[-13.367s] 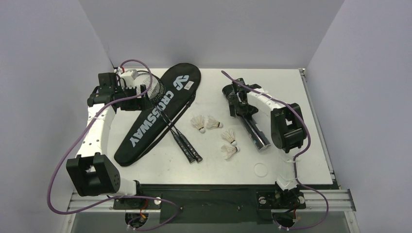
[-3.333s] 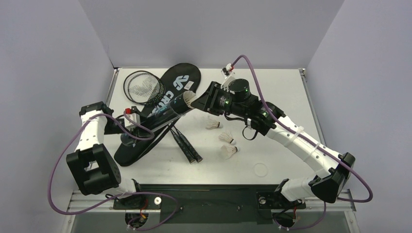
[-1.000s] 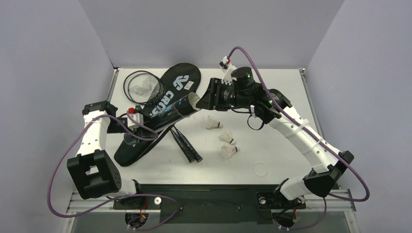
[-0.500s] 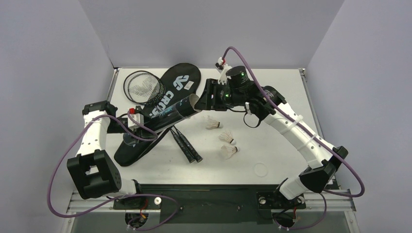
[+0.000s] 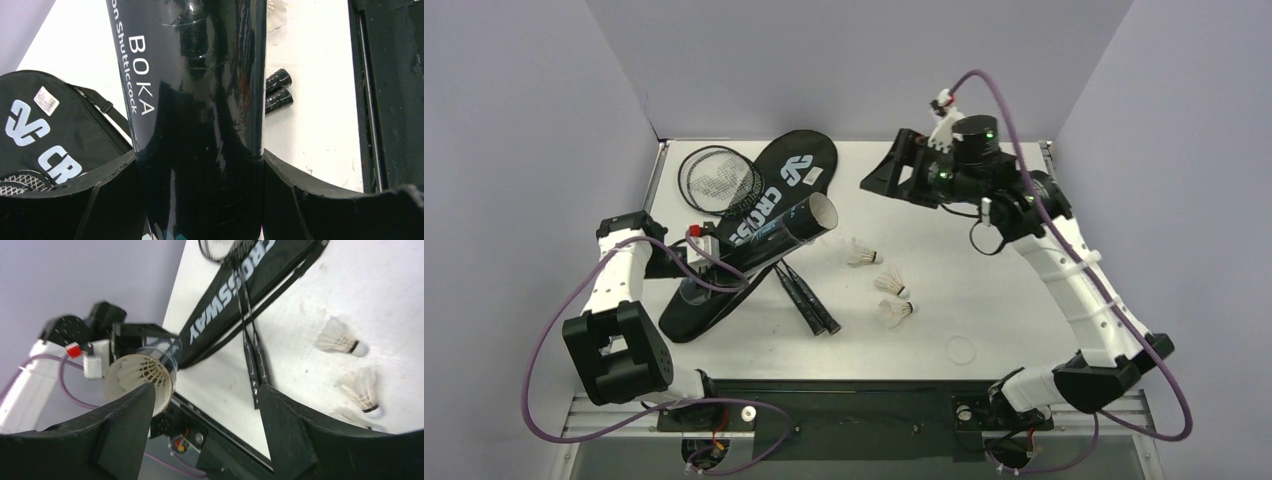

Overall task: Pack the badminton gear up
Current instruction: Place the shuttlecock at the shuttle tube, then pick up the shuttlecock at the center of the board.

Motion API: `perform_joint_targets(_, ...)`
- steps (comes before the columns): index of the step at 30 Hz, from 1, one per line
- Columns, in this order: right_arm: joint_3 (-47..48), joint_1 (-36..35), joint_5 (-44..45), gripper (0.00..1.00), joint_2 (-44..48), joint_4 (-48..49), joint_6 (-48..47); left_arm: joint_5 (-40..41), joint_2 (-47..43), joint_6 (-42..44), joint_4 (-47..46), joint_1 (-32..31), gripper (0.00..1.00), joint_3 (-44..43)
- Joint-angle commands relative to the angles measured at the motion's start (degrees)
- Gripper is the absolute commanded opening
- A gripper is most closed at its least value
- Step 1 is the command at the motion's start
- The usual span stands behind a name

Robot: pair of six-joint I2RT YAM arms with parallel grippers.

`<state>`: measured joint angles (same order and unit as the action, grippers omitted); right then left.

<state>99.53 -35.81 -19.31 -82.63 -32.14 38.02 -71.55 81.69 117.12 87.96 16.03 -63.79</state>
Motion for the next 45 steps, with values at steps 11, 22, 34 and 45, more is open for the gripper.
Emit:
perform_joint_targets(11,-4.54,5.17,23.18,0.75,-6.11,-9.8,-5.75,2.19,-1.16,0.27,2.95,1.24,0.21,3.44)
perform_joint_targets(22,13.61,-3.16,31.2,0.61,-32.49,-14.63,-7.8,4.23,-4.66,-0.24,0.71,3.71,0.21,7.51)
perform_joint_targets(34,20.07,-5.43,34.38,0.58,-44.0,-16.61,-7.04,3.97,-5.3,4.8,3.84,3.97,0.21,9.04)
perform_joint_targets(45,22.19,-7.2,37.74,0.55,-49.92,-16.73,-6.62,4.75,-5.31,5.04,3.8,4.11,0.21,9.31)
